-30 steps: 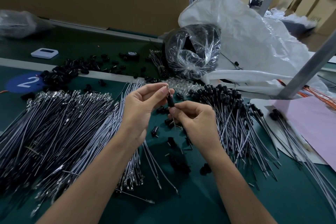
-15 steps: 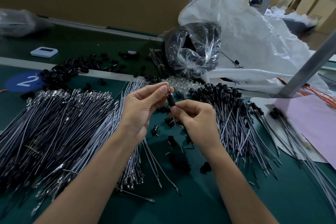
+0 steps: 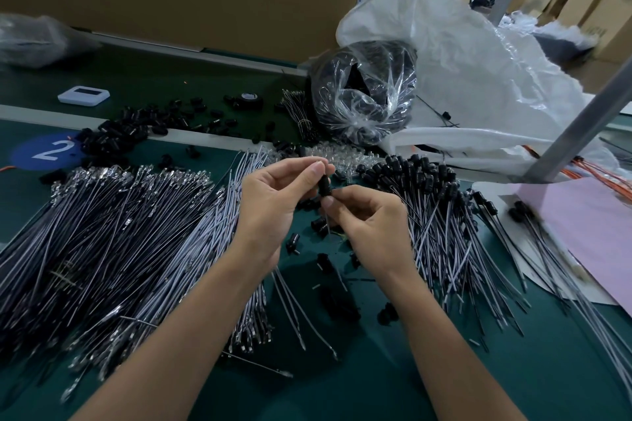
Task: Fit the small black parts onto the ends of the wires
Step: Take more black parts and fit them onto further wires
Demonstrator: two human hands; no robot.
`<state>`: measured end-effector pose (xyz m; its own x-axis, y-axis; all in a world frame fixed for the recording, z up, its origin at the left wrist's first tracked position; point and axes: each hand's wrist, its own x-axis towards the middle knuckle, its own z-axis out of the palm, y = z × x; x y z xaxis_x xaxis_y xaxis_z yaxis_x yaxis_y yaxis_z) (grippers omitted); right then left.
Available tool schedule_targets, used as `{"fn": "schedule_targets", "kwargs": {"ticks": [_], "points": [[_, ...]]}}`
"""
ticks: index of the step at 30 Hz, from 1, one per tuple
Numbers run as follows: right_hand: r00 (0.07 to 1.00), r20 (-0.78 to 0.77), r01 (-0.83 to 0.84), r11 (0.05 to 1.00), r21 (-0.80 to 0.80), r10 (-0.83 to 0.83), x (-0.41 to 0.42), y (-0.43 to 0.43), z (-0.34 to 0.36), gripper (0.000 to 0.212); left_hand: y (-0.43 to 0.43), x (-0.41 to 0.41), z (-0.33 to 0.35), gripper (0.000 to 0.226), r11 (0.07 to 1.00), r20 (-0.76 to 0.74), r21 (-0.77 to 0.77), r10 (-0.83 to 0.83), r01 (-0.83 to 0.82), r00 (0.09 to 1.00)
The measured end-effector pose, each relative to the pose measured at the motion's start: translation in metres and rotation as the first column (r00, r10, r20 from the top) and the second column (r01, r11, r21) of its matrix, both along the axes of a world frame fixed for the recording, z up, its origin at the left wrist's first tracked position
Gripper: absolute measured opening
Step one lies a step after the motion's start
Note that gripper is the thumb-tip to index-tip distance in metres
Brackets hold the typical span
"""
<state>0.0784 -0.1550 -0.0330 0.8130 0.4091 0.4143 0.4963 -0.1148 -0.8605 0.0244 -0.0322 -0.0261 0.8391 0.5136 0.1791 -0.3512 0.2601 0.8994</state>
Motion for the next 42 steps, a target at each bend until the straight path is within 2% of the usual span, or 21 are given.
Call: {"fn": "schedule_targets", "kwargs": {"ticks": [3,8,12,14,18,20,23,26,27,30,35,39,42], "points": [[1.000,-0.012,-0.003,1.000,0.014,0.003,0.001,-0.002,0.000,0.009,-0.001,0.000,0.001,0.008,0.996,0.013,0.081,0.046,-0.047,0.999],[1.000,0.000,-0.005,1.000,0.017,0.005,-0.002,-0.001,-0.001,0.007,0.002,0.000,0.001,0.013,0.990,0.009,0.118,0.076,-0.076,0.997],[1.000,-0.005,-0.011,0.999,0.052,0.011,-0.004,0.000,-0.001,0.019,0.000,-0.001,0.001,0.012,0.994,0.042,0.096,0.046,-0.050,0.998],[0.999,-0.010,-0.036,0.997,0.075,0.037,-0.004,0.001,0.000,0.016,0.000,-0.002,0.000,0.009,0.996,0.065,0.078,0.031,-0.036,0.997],[0.994,-0.063,-0.083,0.992,0.096,0.089,-0.001,-0.001,0.003,0.010,0.004,-0.004,0.001,0.007,0.995,0.125,-0.084,-0.037,0.048,0.991],[0.992,-0.082,-0.094,0.992,0.088,0.101,0.000,-0.002,0.003,0.011,0.004,-0.003,0.000,0.008,0.996,0.125,-0.076,-0.027,0.037,0.992],[0.997,-0.044,-0.059,0.995,0.081,0.062,0.002,-0.003,0.002,0.013,0.002,-0.001,-0.001,0.020,0.999,0.096,-0.030,-0.038,0.041,0.995],[0.999,-0.029,-0.037,0.992,0.121,0.041,0.005,-0.005,0.003,0.008,0.000,0.000,-0.002,0.052,0.990,0.039,-0.016,-0.137,0.137,0.990],[0.999,-0.028,-0.025,0.991,0.128,0.029,0.005,-0.006,0.002,0.009,-0.001,0.000,-0.003,0.055,0.985,0.013,0.016,-0.170,0.170,0.985],[1.000,-0.019,0.016,0.992,0.126,-0.014,0.007,-0.005,0.000,0.020,-0.006,0.000,-0.006,0.037,0.972,-0.036,0.124,-0.194,0.197,0.980],[0.999,-0.037,-0.027,0.989,0.148,0.033,0.006,-0.003,-0.002,0.007,-0.007,0.000,-0.005,0.022,0.994,0.045,0.039,-0.109,0.107,0.993],[0.999,-0.012,-0.031,0.990,0.139,0.033,0.003,0.000,-0.003,0.010,-0.009,0.000,-0.002,0.036,1.000,0.078,0.001,-0.018,0.018,0.997],[0.999,0.005,-0.033,0.984,0.173,0.033,0.000,0.002,-0.003,0.014,-0.013,-0.001,0.002,0.034,1.000,0.132,-0.021,0.013,-0.010,0.991]]}}
